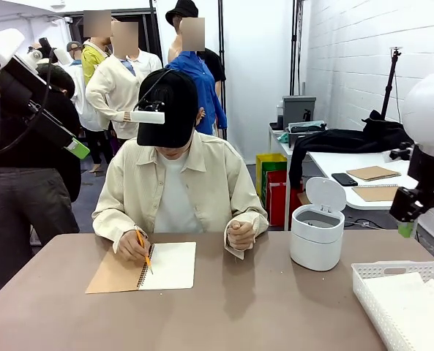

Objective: Sort the paper based on its condition.
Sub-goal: If a person hands you a paper, place it in the Organizing basket , and if it's crumpled, put it in the Trash can.

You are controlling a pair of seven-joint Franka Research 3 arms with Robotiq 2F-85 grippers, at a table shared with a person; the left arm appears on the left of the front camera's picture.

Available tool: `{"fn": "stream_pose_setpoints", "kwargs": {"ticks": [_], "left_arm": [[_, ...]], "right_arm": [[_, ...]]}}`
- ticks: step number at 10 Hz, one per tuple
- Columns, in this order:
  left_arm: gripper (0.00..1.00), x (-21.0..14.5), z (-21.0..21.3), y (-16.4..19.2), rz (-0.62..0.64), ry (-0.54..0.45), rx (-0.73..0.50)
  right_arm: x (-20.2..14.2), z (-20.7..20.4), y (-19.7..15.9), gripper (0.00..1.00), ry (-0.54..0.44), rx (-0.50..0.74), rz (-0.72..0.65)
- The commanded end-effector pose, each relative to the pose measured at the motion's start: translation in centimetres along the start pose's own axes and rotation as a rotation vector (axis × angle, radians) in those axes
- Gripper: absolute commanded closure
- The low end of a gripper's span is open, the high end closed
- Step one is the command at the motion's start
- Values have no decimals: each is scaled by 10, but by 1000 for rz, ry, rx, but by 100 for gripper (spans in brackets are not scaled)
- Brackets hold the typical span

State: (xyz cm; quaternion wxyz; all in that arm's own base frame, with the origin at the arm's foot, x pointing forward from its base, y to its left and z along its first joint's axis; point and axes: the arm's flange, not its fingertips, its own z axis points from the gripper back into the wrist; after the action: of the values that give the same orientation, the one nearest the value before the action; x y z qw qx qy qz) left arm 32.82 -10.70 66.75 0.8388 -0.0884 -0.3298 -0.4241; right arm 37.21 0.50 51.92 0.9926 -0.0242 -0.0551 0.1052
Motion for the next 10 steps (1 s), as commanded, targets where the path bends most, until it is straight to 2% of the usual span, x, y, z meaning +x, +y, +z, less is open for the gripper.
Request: {"fn": "stream_pose_setpoints", "kwargs": {"ticks": [1,5,7,10], "left_arm": [[0,0,0,1,4,-4,2],[0,0,0,1,4,-4,2],[0,0,0,1,4,-4,2],[0,0,0,1,4,-4,2]], "right_arm": [[-1,18,30,0,-55,105,134],[21,50,98,0,-246,315,331],[26,70,133,0,-336,355,435],[43,99,162,0,-479,409,483]]}}
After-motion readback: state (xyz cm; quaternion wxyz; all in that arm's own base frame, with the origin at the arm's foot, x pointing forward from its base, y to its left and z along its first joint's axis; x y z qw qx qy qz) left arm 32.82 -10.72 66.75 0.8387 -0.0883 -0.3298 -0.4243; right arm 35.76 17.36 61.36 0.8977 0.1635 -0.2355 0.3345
